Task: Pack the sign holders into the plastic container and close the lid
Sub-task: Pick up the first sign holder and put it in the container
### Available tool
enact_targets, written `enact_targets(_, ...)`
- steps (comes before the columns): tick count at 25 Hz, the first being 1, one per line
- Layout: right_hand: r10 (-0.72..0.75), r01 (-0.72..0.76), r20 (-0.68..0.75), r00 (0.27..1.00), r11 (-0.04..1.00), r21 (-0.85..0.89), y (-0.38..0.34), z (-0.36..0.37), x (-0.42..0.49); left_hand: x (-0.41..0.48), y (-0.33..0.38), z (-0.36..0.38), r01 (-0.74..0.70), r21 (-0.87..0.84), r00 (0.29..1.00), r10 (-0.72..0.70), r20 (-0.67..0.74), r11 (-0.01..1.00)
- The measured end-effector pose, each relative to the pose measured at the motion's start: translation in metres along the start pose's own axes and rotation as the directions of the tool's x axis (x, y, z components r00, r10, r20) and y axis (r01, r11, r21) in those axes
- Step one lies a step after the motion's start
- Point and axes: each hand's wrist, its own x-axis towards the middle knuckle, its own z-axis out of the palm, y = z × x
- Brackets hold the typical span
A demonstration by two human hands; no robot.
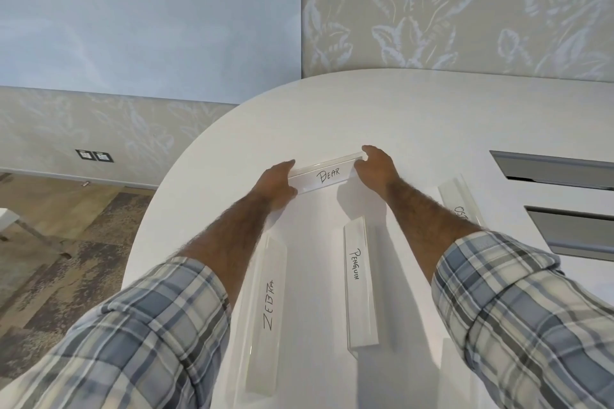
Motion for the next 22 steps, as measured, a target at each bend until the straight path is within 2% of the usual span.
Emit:
enact_targets(2, 0.048, -0.053, 0.041, 0.998, 0.989, 0.138, -0.002, 0.003, -0.003, -0.006, 0.006, 0.004, 0.101, -0.232, 0.992, -0.115, -0.047, 0.967)
enact_targets(4, 0.08, -0.099, 0.085, 0.993, 0.965, 0.242, -0.005, 0.004, -0.007, -0.01, 0.017, 0.009, 0.181, -0.483, 0.973, -0.229, -0.041, 0.857)
enact_targets(10, 0.122, -0.172, 0.148, 0.981, 0.897, 0.406, -0.009, 0.0, -0.015, -0.013, 0.033, 0.016, 0.203, -0.745, 0.952, -0.306, -0.002, 0.635)
enact_targets(14, 0.101, -0.15, 0.129, 0.986, 0.877, 0.456, -0.011, -0.007, -0.024, -0.016, 0.038, 0.008, 0.158, -0.848, 0.959, -0.284, 0.009, 0.505)
enact_targets(22, 0.106, -0.102, 0.019, 0.994, 0.872, 0.479, -0.029, -0.07, -0.064, -0.03, 0.086, -0.017, 0.075, -0.849, 0.983, -0.184, -0.027, 0.524)
